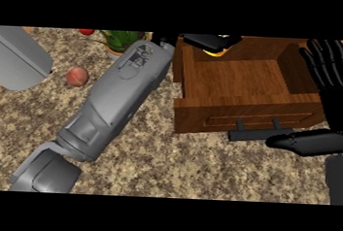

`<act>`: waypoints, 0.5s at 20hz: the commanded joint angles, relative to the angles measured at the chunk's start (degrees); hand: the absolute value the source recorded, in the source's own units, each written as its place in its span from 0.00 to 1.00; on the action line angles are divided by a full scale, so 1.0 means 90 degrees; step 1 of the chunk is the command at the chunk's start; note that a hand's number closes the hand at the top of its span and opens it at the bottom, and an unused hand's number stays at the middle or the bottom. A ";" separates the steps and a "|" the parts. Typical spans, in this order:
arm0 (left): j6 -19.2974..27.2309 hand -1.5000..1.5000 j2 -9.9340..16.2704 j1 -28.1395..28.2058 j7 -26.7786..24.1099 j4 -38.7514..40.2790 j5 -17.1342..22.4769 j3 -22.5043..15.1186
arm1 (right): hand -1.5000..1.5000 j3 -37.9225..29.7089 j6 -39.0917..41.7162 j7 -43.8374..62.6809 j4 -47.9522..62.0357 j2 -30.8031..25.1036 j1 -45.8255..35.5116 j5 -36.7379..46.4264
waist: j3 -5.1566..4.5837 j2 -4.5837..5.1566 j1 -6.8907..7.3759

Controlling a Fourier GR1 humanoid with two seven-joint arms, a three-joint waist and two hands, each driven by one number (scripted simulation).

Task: Pick up the cup, place it into the drawer and close the drawer

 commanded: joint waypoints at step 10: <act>-0.0630 1.00 -0.0001 0.0028 0.0205 0.1173 0.0469 -0.1362 | 0.00 0.0164 0.0178 -0.0097 0.0273 0.0016 -0.0551 -0.0102 | 0.0005 0.0215 -0.0603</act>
